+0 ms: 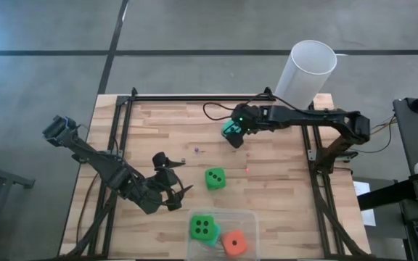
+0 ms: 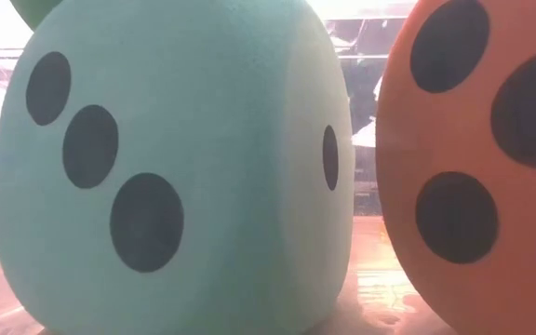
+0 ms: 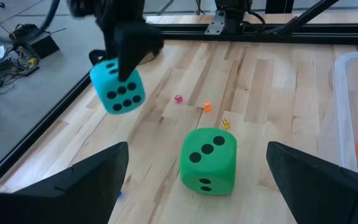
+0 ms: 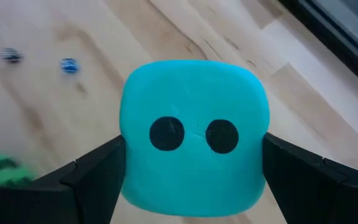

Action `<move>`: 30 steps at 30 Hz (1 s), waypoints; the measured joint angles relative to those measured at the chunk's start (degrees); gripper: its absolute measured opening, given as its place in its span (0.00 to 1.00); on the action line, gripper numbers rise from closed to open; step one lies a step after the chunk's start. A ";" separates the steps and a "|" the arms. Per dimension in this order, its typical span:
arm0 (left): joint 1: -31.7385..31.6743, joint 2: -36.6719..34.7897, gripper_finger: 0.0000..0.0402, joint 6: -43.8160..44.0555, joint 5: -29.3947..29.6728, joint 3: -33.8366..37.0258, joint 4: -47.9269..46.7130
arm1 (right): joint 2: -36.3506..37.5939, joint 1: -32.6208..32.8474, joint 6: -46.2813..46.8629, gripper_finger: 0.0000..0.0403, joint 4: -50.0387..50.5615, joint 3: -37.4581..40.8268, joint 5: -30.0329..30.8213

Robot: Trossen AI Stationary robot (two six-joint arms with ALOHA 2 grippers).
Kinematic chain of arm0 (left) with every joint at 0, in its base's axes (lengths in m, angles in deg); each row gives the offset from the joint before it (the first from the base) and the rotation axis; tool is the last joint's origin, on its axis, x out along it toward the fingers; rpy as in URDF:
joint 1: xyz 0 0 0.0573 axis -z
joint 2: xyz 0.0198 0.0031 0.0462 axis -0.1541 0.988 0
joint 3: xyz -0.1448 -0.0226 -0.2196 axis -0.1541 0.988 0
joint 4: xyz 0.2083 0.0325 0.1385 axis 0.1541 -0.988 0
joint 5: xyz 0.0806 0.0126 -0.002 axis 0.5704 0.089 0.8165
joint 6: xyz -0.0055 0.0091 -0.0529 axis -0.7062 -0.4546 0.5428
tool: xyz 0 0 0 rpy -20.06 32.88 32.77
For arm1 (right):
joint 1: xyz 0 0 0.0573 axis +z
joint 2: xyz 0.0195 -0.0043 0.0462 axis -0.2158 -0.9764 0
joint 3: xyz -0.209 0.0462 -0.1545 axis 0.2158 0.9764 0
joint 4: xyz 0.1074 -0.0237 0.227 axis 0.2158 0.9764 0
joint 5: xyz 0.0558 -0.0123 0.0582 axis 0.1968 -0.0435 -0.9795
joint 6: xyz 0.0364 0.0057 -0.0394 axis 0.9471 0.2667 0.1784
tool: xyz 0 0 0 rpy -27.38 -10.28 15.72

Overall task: Pick & Place Dice
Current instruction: Put the large blue dice into the transparent bin

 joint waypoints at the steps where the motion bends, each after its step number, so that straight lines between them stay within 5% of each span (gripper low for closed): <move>1: 0.02 0.00 0.95 0.00 0.00 0.00 0.00 | 0.99 0.58 0.17 0.82 0.40 0.00 0.25; 17: 0.01 0.00 0.97 0.00 0.01 0.00 0.00 | 12.85 17.20 3.30 0.82 2.92 0.25 15.38; 30: 0.02 -0.02 0.96 0.00 0.02 0.00 -0.17 | 13.56 24.30 4.83 0.82 7.72 0.44 20.12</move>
